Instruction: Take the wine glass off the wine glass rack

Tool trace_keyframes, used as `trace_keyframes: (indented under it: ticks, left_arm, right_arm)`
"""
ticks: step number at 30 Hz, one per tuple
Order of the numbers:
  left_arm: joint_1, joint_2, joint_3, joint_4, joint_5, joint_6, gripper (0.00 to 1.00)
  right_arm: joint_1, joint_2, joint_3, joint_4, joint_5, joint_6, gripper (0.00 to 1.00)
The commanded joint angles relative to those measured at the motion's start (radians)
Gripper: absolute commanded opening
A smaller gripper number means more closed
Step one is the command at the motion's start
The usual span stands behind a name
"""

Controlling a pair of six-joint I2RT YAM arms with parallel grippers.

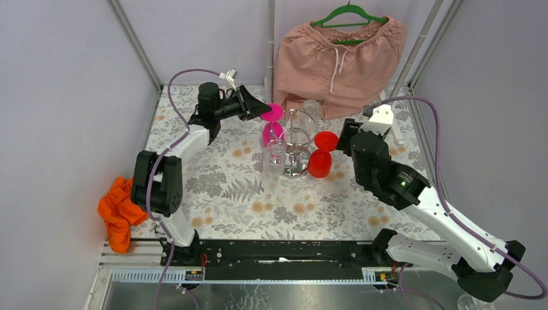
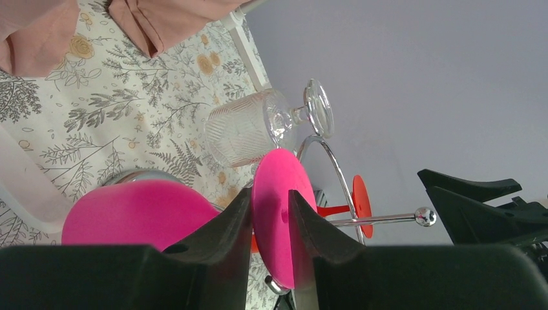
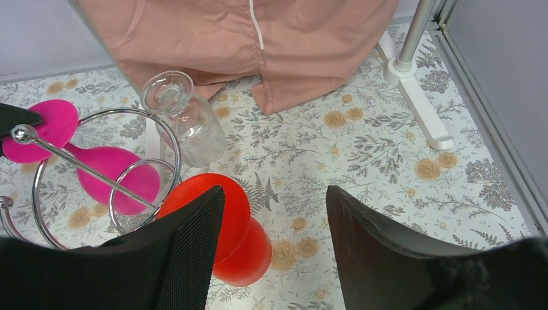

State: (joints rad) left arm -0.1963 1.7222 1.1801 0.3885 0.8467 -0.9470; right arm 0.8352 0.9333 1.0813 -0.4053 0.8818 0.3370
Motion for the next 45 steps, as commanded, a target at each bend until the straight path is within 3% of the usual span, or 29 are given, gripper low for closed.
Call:
trace_keyframes:
  ticks: [1, 15, 27, 45]
  left_arm:
    - [-0.005, 0.012, 0.044, 0.013, 0.028, 0.023, 0.32]
    - [0.013, -0.004, 0.094, -0.131, 0.037, 0.115, 0.27]
    - [0.061, -0.007, 0.079, -0.153, 0.081, 0.139, 0.34]
    - [0.072, 0.002, 0.096, -0.137, 0.104, 0.105, 0.14]
  right_arm:
    - [0.007, 0.006, -0.006, 0.044, 0.043, 0.013, 0.66]
    - [0.006, 0.019, -0.004, 0.054, 0.039, 0.008, 0.66]
    - [0.007, 0.033, -0.001, 0.056, 0.036, 0.009, 0.66]
    - [0.007, 0.035, -0.017, 0.060, 0.031, 0.026, 0.67]
